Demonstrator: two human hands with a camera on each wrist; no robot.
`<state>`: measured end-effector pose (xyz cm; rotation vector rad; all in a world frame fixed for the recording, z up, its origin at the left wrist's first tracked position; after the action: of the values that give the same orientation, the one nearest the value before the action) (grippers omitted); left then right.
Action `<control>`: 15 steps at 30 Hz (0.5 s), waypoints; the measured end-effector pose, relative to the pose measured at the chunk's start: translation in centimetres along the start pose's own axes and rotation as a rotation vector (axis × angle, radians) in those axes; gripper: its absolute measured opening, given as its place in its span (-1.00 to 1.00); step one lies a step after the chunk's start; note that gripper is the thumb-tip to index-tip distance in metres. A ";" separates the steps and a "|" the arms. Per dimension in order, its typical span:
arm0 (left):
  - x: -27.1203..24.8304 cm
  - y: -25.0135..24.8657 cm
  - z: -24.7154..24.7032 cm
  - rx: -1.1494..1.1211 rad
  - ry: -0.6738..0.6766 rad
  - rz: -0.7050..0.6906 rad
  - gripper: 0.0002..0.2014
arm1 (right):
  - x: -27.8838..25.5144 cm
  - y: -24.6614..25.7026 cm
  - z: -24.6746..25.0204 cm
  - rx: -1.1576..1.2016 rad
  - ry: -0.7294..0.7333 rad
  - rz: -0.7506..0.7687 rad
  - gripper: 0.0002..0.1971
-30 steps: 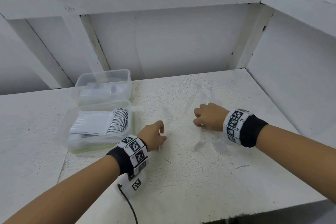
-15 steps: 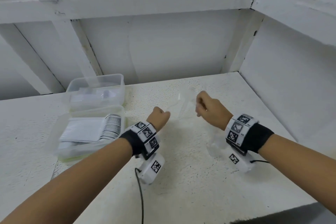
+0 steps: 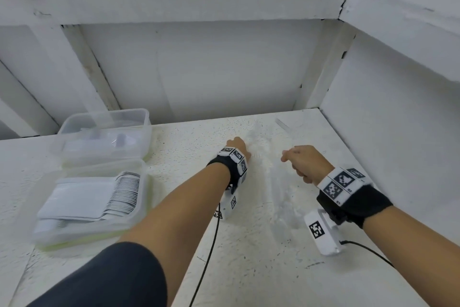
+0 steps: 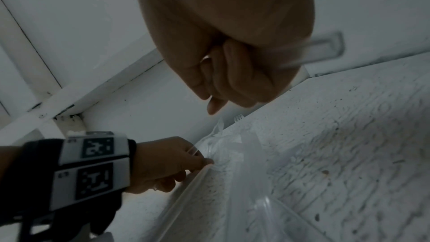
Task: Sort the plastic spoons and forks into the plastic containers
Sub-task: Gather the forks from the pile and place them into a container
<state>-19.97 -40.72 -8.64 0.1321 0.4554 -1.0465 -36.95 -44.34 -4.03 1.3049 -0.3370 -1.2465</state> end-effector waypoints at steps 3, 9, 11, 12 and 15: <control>0.0 0.5 0.3 -0.030 -0.029 0.012 -0.71 | 0.5 -0.1 -0.5 -0.060 -0.004 0.011 -0.88; -0.7 3.3 -0.3 -0.136 -0.034 0.083 -0.64 | 2.2 0.3 -3.9 -0.382 0.009 0.017 -0.70; -1.0 4.5 -0.6 -0.182 -0.058 0.111 -0.65 | 2.0 0.2 -5.8 -0.569 0.059 0.015 -0.64; -1.3 5.0 -0.8 -0.204 -0.070 0.119 -0.69 | 1.9 0.2 -6.7 -0.646 0.083 0.024 -0.63; -2.1 6.5 -1.2 -0.322 -0.124 0.127 -0.84 | 1.3 0.0 -8.3 -0.733 0.125 0.048 -0.70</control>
<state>-15.64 -35.41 -9.54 -0.1877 0.4903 -0.8398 -29.89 -40.98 -7.21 0.7275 0.1754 -1.0894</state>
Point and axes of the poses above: each hand's wrist, its own x-axis towards the middle knuckle, its own z-axis out of the back of the hand, y = z × x, the point moved 8 cm from there along x, towards the middle knuckle, and after that the axes turned 14 degrees about x, right-handed, at the moved point
